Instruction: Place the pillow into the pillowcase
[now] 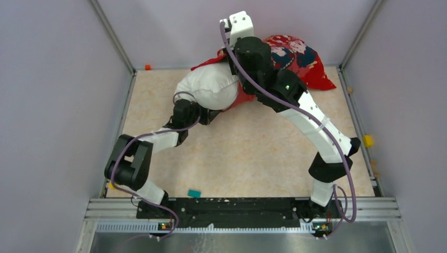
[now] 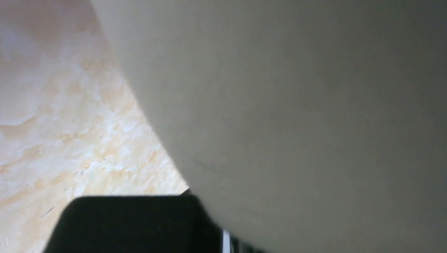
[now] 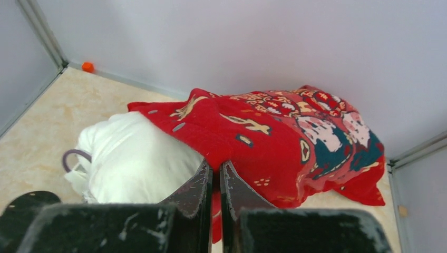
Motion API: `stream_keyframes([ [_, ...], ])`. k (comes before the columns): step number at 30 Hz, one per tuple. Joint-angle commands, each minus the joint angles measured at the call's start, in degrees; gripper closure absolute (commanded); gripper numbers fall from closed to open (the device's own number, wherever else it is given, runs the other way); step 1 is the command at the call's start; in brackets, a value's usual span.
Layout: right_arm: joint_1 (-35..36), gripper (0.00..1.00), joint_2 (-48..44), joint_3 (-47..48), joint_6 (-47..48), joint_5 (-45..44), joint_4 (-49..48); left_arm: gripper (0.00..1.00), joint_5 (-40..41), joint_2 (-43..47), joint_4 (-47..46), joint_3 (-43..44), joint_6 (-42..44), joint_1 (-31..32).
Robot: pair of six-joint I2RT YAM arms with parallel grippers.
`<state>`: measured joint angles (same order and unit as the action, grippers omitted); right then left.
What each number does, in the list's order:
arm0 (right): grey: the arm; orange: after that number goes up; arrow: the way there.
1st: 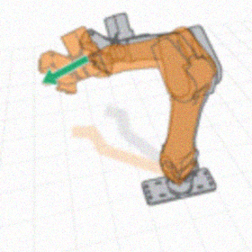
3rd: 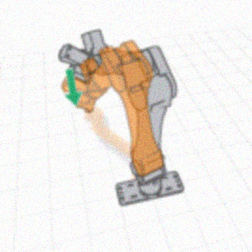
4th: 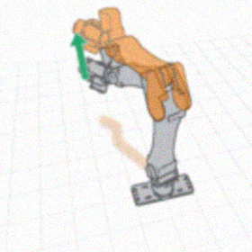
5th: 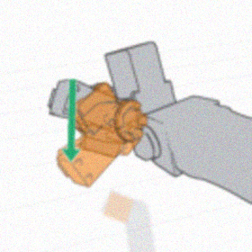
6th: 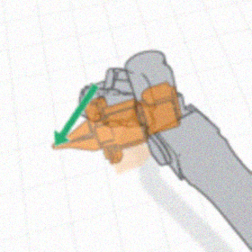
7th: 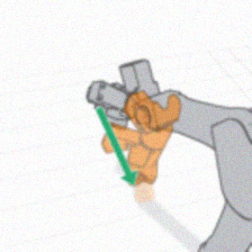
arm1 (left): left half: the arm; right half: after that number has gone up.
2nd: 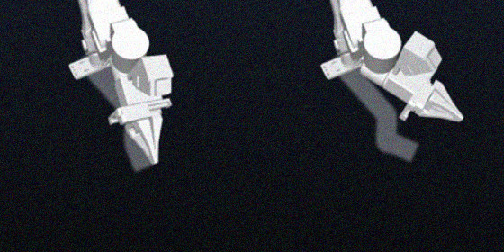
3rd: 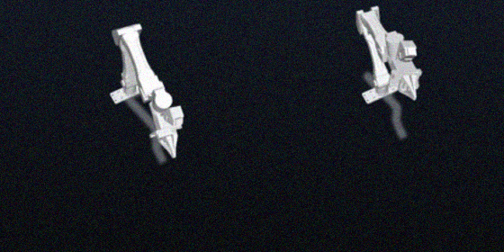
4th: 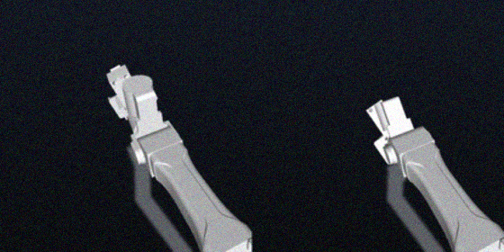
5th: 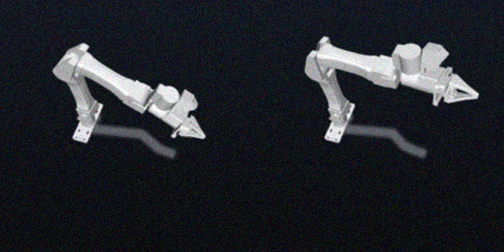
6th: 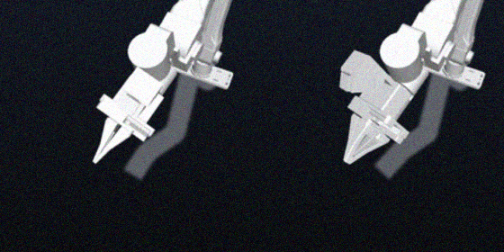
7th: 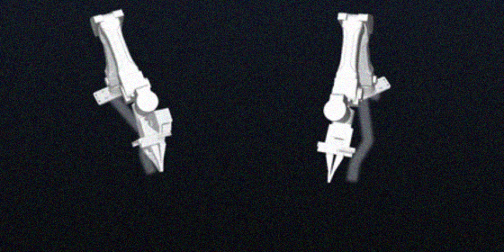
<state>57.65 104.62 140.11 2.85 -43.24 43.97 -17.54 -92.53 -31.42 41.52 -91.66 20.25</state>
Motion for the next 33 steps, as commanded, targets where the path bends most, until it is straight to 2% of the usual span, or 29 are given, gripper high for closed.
stream_keyframes([
  [1, 1.8, 1.0, -6.4, 1.2, 4.0, -2.4, -10.3, 1.0, -1.3, 11.0, 11.2, 8.3, 12.7, -3.1],
  [5, 1.2, 1.0, -8.1, -0.2, 6.7, -4.7, -11.9, 1.0, 0.6, 16.7, 23.8, 19.5, 23.1, -6.4],
  [9, 0.0, 1.0, -10.7, -1.7, 7.8, -5.4, -13.8, 1.0, 1.7, 17.4, 32.6, 35.0, 31.1, -7.4],
  [17, -0.4, 1.0, -15.0, -1.8, 10.9, -4.5, -19.5, 1.0, 0.7, 8.7, 43.3, 64.1, 40.6, -7.4],
  [21, -0.4, 1.0, -17.0, -1.7, 8.7, -1.1, -19.4, 1.0, 1.3, 4.6, 45.7, 75.0, 42.2, -7.5],
  [25, -0.3, 1.0, -16.6, 1.0, 7.4, 2.1, -17.4, 1.0, 0.8, -2.1, 51.2, 89.5, 42.9, -7.5],
  [26, -0.3, 1.0, -17.2, 0.3, 7.1, 2.6, -17.7, 1.0, 0.2, -3.3, 51.7, 91.9, 42.7, -7.5],
  [30, -0.4, 1.0, -19.4, -7.5, 8.1, 1.1, -21.7, 1.0, -2.5, -3.8, 46.1, 91.1, 40.2, -7.6],
  [33, -2.2, 1.0, -19.7, -9.9, 6.7, 1.6, -22.3, 1.0, -3.3, -2.5, 42.1, 90.8, 38.6, -7.5],
])
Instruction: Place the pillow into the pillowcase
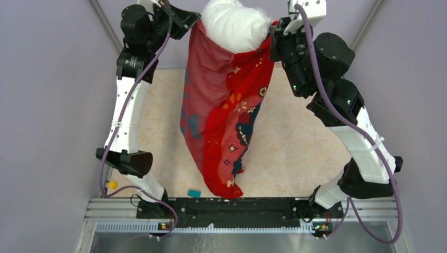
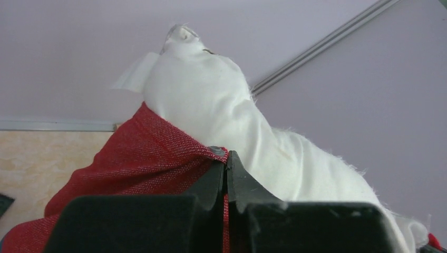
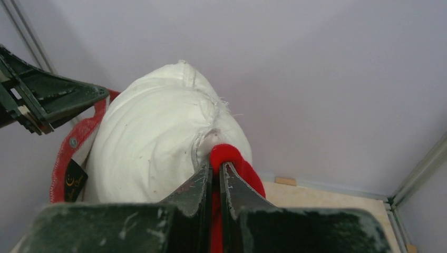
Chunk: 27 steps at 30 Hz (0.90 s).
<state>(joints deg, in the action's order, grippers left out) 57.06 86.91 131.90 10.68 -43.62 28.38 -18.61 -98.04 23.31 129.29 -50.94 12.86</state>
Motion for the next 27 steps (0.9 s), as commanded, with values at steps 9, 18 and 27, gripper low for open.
stream_keyframes([
  [9, -8.6, 1.0, 1.5, 6.4, -2.7, 5.2, -9.2, 1.0, -3.3, 10.3, -16.5, -3.1, -3.6, 0.1],
  [18, -8.6, 1.0, -1.1, 5.8, -8.2, 19.9, -8.5, 1.0, 1.5, 5.8, -17.8, 7.2, -6.8, -0.1],
  [27, -8.6, 1.0, 0.0, 9.5, -7.0, 21.6, -7.3, 1.0, 0.5, 9.0, -10.8, -7.2, 3.3, 13.2],
])
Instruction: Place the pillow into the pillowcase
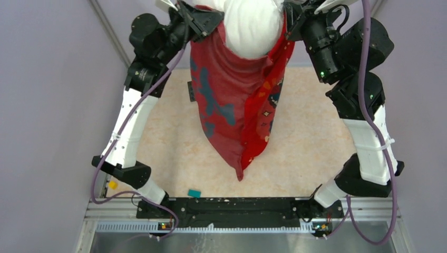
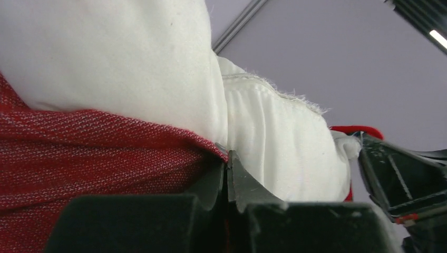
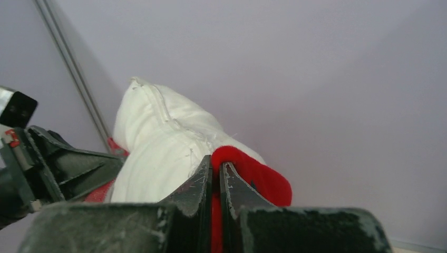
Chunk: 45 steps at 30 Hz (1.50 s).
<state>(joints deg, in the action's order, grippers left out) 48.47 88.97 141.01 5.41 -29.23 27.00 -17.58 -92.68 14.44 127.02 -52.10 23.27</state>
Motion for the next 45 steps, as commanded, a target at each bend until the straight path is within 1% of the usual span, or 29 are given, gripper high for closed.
stream_keyframes([
  [1, 0.0, 1.0, -3.5, -3.7, -3.3, 8.7, -5.6, 1.0, 1.2, 4.4, -0.3, -6.6, 4.6, 1.8],
  [2, 0.0, 1.0, -5.5, -8.8, -4.5, 10.1, -5.7, 1.0, -0.1, 5.4, -0.5, -10.8, 3.1, -0.1],
  [3, 0.0, 1.0, -7.5, -13.7, -5.7, 11.5, -6.0, 1.0, -2.0, 6.5, -1.5, -13.1, 1.3, -1.9],
  [5, 0.0, 1.0, -11.3, -22.1, -8.5, 13.2, -5.7, 1.0, -4.0, 9.3, -5.1, -22.3, -1.0, -4.9],
  [8, 0.0, 1.0, -14.0, -28.4, -11.1, 16.4, -2.3, 1.0, -5.2, 13.2, -7.9, -30.3, -2.7, -8.2],
  [9, 0.0, 0.95, -14.4, -29.2, -11.6, 17.4, -1.0, 1.0, -5.8, 14.0, -8.1, -31.4, -2.7, -9.0],
  [10, 0.0, 0.87, -14.6, -29.0, -11.9, 17.9, 0.7, 1.0, -6.2, 14.6, -8.0, -32.3, -2.6, -9.5],
  [14, 0.0, 0.44, -14.5, -23.6, -14.1, 18.9, 7.8, 1.0, -7.7, 16.0, -7.5, -34.0, -2.5, -11.4],
  [15, 0.0, 0.39, -14.3, -20.9, -14.6, 18.6, 9.7, 1.0, -8.1, 16.5, -7.5, -34.4, -2.5, -12.0],
  [16, 0.0, 0.36, -14.3, -19.3, -14.8, 18.0, 11.0, 1.0, -8.4, 16.8, -7.3, -34.7, -2.6, -12.5],
  [17, 0.0, 0.35, -14.3, -17.9, -15.0, 15.9, 12.2, 1.0, -8.9, 17.3, -7.3, -34.9, -2.7, -13.3],
  [19, 0.0, 0.32, -14.4, -16.0, -15.1, 8.6, 14.0, 1.0, -9.8, 17.9, -7.3, -35.0, -3.1, -14.9],
  [21, 0.0, 0.29, -14.8, -15.7, -14.3, 0.3, 14.0, 1.0, -10.5, 18.5, -7.1, -34.9, -3.7, -16.3],
  [23, 0.0, 0.27, -14.1, -14.5, -12.7, -4.8, 13.8, 1.0, -11.3, 18.6, -6.8, -34.2, -4.0, -17.2],
  [25, 0.0, 0.24, -13.2, -13.7, -10.7, -8.8, 12.9, 1.0, -11.5, 18.4, -5.7, -33.0, -3.9, -17.6],
  [27, -0.2, 0.22, -11.8, -12.1, -9.4, -10.4, 13.6, 1.0, -12.1, 18.1, -5.3, -32.5, -4.0, -18.3],
  [29, -0.8, 0.21, -9.6, -8.5, -9.7, -11.0, 16.1, 1.0, -12.4, 18.1, -4.6, -32.1, -4.1, -18.7],
  [31, -2.0, 0.2, -7.9, -5.7, -9.9, -9.7, 17.6, 1.0, -12.7, 18.2, -4.7, -32.2, -4.1, -19.0],
  [33, -4.4, 0.19, -5.3, -0.9, -10.5, -7.1, 20.2, 1.0, -13.2, 18.1, -4.7, -32.0, -4.3, -19.2],
  [35, -9.3, 0.18, -1.2, 4.9, -13.6, -1.9, 25.7, 1.0, -13.4, 18.1, -4.7, -31.8, -4.6, -19.4],
  [36, -13.4, 0.18, 0.6, 6.4, -16.4, 3.0, 28.5, 1.0, -13.5, 18.1, -4.6, -31.5, -4.6, -19.5],
  [37, -18.0, 0.2, 1.8, 6.0, -19.1, 8.9, 30.4, 1.0, -13.6, 18.1, -4.4, -31.2, -4.6, -19.8],
  [38, -22.2, 0.21, 1.8, 3.6, -22.0, 16.8, 31.1, 1.0, -13.8, 18.1, -4.3, -31.0, -4.6, -20.0],
  [39, -25.1, 0.23, 0.9, 0.1, -23.8, 20.7, 30.5, 1.0, -14.0, 18.0, -4.1, -30.7, -4.6, -20.1],
  [42, -27.2, 0.23, -3.0, -10.7, -24.9, 23.9, 25.1, 1.0, -14.8, 17.6, -3.5, -29.6, -4.5, -20.4],
  [45, -27.6, 0.23, -3.2, -13.9, -25.5, 25.0, 25.8, 1.0, -15.1, 17.7, -3.4, -29.7, -4.5, -20.8],
])
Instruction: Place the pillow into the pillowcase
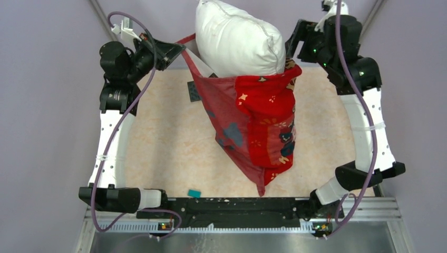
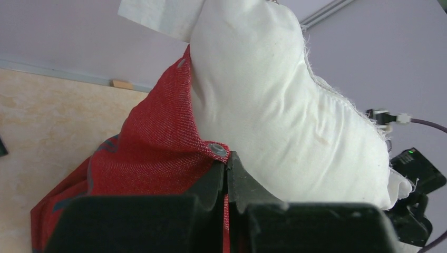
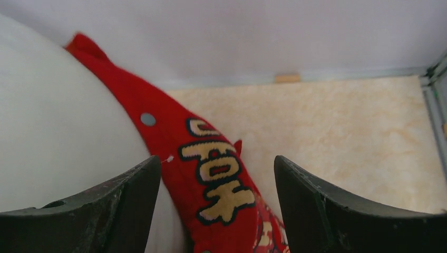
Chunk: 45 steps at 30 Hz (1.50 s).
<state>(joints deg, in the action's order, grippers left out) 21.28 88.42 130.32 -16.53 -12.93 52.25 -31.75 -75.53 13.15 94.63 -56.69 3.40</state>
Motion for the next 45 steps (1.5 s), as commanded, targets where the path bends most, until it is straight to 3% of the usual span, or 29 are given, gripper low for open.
stream_keyframes([
  [1, -0.4, 0.23, -2.6, -4.2, -3.8, 9.5, 0.7, 1.0, -1.1, 0.6, -2.2, 2.6, 0.1, -1.0],
  [8, -0.4, 0.26, -8.9, -25.4, -8.7, 19.9, -10.0, 1.0, -1.8, 1.2, -3.2, 1.4, -0.8, -1.3],
  [11, -0.4, 0.37, -9.4, -27.8, -10.9, 23.9, -12.5, 1.0, -2.5, 0.8, -3.6, 2.3, -1.1, -1.3],
  [13, -0.4, 0.52, -9.1, -26.3, -11.9, 25.6, -13.1, 1.0, -3.1, 0.5, -3.5, 3.4, -1.0, -1.3],
  [17, -0.4, 1.0, -8.4, -20.3, -13.8, 30.0, -14.0, 1.0, -3.1, 0.0, -2.8, 4.9, -0.3, -1.3],
  [30, -0.4, 1.0, -5.0, 1.2, -16.1, 31.3, -21.0, 1.0, -4.7, -2.3, -3.1, 10.5, -0.5, -1.3],
  [36, -0.4, 1.0, 1.9, 13.4, -16.8, 27.7, -20.5, 1.0, -3.7, -8.4, -4.5, 29.0, -6.5, -1.3],
  [40, 0.3, 1.0, 2.6, 11.0, -21.1, 31.6, -24.9, 1.0, -0.4, -14.8, -4.4, 43.2, -11.4, -3.0],
  [42, 0.4, 1.0, 2.5, 12.0, -20.5, 31.1, -25.5, 1.0, -2.4, -16.2, -6.9, 42.0, -14.3, -2.5],
  [45, -1.1, 1.0, 2.8, 18.7, -18.0, 26.0, -26.2, 1.0, -3.6, -15.3, -2.1, 36.7, -5.9, 4.2],
])
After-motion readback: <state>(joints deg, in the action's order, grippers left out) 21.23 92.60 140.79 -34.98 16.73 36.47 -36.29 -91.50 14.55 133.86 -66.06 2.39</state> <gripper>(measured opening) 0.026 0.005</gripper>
